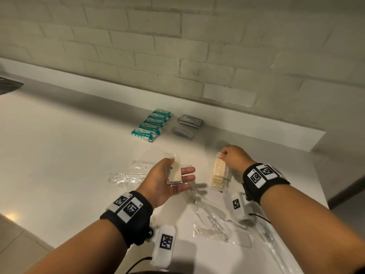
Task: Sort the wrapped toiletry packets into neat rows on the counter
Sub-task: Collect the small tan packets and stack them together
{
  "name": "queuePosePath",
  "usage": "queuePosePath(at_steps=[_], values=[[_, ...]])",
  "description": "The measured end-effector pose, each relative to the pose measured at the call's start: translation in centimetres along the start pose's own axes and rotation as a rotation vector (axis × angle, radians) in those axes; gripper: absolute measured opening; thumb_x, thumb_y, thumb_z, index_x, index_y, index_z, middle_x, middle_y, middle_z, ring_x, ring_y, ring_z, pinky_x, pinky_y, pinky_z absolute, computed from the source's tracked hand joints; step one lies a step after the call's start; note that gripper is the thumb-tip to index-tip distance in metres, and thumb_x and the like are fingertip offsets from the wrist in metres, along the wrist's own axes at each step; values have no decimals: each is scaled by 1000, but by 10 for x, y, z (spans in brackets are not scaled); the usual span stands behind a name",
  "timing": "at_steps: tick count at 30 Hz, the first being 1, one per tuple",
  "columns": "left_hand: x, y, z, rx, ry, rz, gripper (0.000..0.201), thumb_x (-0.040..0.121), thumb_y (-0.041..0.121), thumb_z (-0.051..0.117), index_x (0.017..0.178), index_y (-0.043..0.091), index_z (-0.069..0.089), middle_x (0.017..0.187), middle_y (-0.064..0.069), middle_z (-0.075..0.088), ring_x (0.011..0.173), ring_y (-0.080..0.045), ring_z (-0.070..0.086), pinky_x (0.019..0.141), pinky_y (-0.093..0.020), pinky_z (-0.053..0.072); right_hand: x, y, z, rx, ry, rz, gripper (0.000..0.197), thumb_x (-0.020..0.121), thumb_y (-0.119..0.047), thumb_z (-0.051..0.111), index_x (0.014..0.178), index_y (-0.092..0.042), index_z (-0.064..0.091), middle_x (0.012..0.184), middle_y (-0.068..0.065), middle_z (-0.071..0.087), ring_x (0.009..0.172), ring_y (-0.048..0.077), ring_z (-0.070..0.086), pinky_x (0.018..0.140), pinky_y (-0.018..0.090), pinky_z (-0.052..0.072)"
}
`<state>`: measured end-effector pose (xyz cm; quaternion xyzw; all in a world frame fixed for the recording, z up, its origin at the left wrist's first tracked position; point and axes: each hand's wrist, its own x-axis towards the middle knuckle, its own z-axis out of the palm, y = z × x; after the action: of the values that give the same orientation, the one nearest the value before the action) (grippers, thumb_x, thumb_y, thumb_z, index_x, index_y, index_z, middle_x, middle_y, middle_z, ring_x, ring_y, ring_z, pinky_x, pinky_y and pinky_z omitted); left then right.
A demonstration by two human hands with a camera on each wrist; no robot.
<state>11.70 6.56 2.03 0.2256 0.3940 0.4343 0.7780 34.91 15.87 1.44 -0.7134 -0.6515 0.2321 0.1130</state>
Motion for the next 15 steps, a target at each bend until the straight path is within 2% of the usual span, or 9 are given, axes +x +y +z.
queuePosePath(at_steps=[2,5,7,10,12,15], values=[[3,0,-4,30,29,36,27,94,13,39,109,1,58,113,-17,70,87,-25,70,68,-32,58,2,3,4,-54,8,21,14,91,-23,58,95,-11,64,102,11,66,98,31,62,90,40,50],[9,0,-8,93,137,106,12,91,1,47,99,9,51,100,-14,69,76,-20,64,63,-29,51,1,-3,-1,-100,124,-28,18,88,-29,60,98,-15,63,107,7,64,98,29,62,89,41,50],[14,-1,-8,192,214,143,18,89,2,57,91,15,44,82,-5,55,67,-14,51,58,-25,40,-10,-17,-4,136,122,-81,18,88,-32,61,93,-14,64,99,6,67,92,26,63,86,43,52],[19,-5,-1,307,214,196,32,83,16,70,91,22,40,74,3,43,60,-10,37,59,-24,31,-40,-51,-7,405,-78,-125,34,91,-45,57,93,-13,67,85,1,69,70,16,60,67,30,50],[19,-6,9,361,186,236,21,89,12,61,92,22,43,80,4,45,62,-11,39,61,-25,32,-55,-66,-7,493,-185,-133,40,91,-48,57,97,-10,67,81,-1,69,63,12,59,58,23,45],[17,-6,18,485,134,309,29,89,-8,47,94,20,46,88,1,48,69,-12,45,63,-24,38,-60,-68,-4,569,-151,-151,21,87,-28,68,90,-7,67,68,-1,65,54,10,57,52,23,43]])
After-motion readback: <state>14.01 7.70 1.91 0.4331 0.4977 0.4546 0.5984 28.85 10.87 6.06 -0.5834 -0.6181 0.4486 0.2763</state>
